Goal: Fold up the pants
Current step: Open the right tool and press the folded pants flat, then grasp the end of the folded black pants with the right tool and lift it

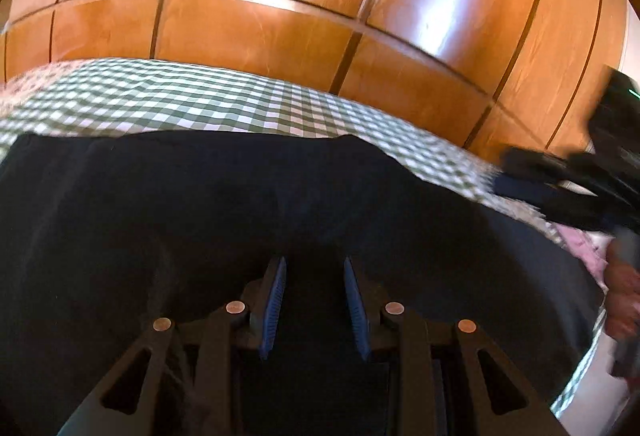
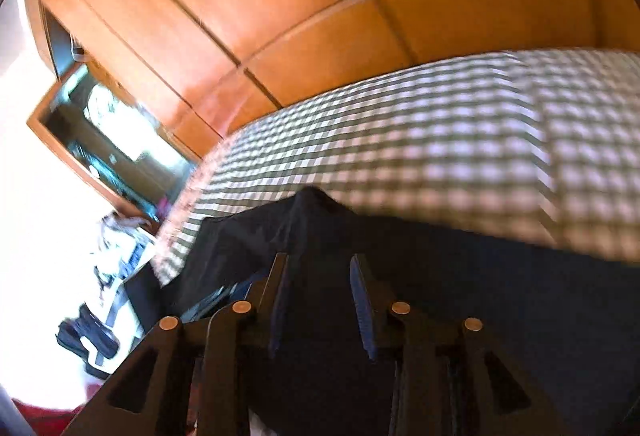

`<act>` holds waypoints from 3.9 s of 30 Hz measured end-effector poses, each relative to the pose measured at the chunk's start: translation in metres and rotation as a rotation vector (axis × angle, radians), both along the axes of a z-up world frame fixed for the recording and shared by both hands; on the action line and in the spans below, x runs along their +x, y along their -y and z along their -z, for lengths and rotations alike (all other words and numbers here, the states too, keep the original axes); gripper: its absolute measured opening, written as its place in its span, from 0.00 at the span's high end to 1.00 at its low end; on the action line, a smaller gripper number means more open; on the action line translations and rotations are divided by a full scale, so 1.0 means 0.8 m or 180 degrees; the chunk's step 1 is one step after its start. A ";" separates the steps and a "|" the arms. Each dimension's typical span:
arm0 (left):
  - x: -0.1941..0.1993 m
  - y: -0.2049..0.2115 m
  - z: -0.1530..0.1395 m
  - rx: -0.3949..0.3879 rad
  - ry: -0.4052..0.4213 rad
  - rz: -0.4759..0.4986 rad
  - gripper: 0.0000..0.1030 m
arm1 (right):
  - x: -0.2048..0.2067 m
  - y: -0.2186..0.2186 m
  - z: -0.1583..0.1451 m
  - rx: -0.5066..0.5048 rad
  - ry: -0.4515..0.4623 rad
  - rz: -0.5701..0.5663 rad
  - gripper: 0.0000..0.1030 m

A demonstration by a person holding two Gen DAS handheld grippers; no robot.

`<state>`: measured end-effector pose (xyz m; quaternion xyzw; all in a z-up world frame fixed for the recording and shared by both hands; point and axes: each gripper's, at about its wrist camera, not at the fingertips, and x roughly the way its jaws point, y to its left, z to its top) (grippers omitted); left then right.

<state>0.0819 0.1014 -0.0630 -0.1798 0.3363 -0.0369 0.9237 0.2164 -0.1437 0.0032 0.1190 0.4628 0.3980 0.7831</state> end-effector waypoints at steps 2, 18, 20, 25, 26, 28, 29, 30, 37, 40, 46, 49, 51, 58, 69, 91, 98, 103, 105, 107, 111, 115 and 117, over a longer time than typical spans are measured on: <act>-0.001 -0.005 0.001 -0.0109 0.0023 0.0021 0.71 | 0.021 -0.022 0.007 -0.0087 0.0001 -0.0084 0.68; 0.005 -0.013 0.010 -0.0271 0.0116 0.0089 0.71 | 0.051 -0.112 0.063 -0.1039 0.0377 -0.0438 0.92; 0.002 -0.014 0.010 -0.0284 0.0119 0.0090 0.71 | 0.051 -0.109 0.070 -0.0974 0.0416 -0.0386 0.92; 0.001 -0.014 0.009 -0.0257 0.0114 0.0082 0.71 | 0.044 -0.081 0.041 -0.0833 0.0452 -0.0265 0.81; 0.001 -0.013 0.009 -0.0250 0.0111 0.0080 0.71 | 0.036 -0.075 0.031 -0.0808 0.0554 -0.0176 0.72; 0.001 -0.012 0.008 -0.0220 0.0102 0.0070 0.71 | 0.014 -0.061 0.013 -0.0740 0.0787 -0.0123 0.68; 0.001 -0.011 0.008 -0.0203 0.0098 0.0066 0.71 | 0.005 -0.055 0.008 -0.0732 0.0855 -0.0155 0.68; 0.001 -0.010 0.007 -0.0180 0.0092 0.0060 0.71 | -0.004 -0.052 0.006 -0.0745 0.0904 -0.0200 0.68; 0.002 -0.006 0.006 -0.0073 0.0067 0.0047 0.71 | -0.035 -0.033 0.042 -0.1024 0.0851 -0.0256 0.69; 0.003 -0.005 0.005 -0.0026 0.0049 0.0038 0.71 | -0.021 -0.023 0.057 -0.0940 0.0626 -0.0131 0.76; 0.001 0.005 0.001 0.0202 -0.0008 -0.0026 0.70 | -0.031 -0.011 0.049 -0.0958 0.0645 -0.0020 0.76; -0.003 0.012 -0.003 0.0391 -0.0066 -0.0065 0.70 | -0.050 0.011 0.039 -0.0929 0.0640 0.0088 0.73; -0.008 0.020 -0.006 0.0543 -0.0102 -0.0088 0.69 | -0.068 0.028 0.034 -0.0945 0.0666 0.0114 0.73; -0.032 0.036 -0.008 0.0619 -0.0052 -0.0115 0.54 | -0.120 0.154 0.027 -0.0868 0.0574 0.0622 0.69; -0.045 0.055 -0.021 0.0524 -0.0055 0.0002 0.52 | -0.165 0.370 0.012 -0.0607 0.0253 0.2081 0.66; -0.046 0.128 -0.021 0.0756 -0.0099 0.0639 0.49 | -0.207 0.595 0.030 0.0208 -0.0208 0.3825 0.92; -0.046 0.131 -0.018 0.0784 -0.0101 0.0649 0.46 | -0.210 0.611 0.059 0.0245 -0.0369 0.3914 0.93; -0.044 0.124 -0.023 0.0707 -0.0145 0.0725 0.46 | -0.224 0.607 0.041 0.0271 -0.0121 0.3978 0.76; -0.041 0.122 -0.024 0.0721 -0.0163 0.0728 0.45 | -0.229 0.612 0.040 0.0297 -0.0126 0.4075 0.63; -0.035 0.120 -0.026 0.0784 -0.0175 0.0671 0.45 | -0.235 0.616 0.047 0.0306 -0.0214 0.4121 0.51; -0.024 0.105 -0.027 0.0810 -0.0218 0.0496 0.45 | -0.241 0.615 0.058 0.0367 -0.0237 0.4091 0.51; -0.012 0.083 -0.020 0.0719 -0.0339 0.0352 0.43 | -0.229 0.615 0.065 0.0608 -0.0219 0.3952 0.50; -0.010 0.078 -0.018 0.0680 -0.0350 0.0372 0.43 | -0.218 0.614 0.070 0.0698 -0.0238 0.3965 0.50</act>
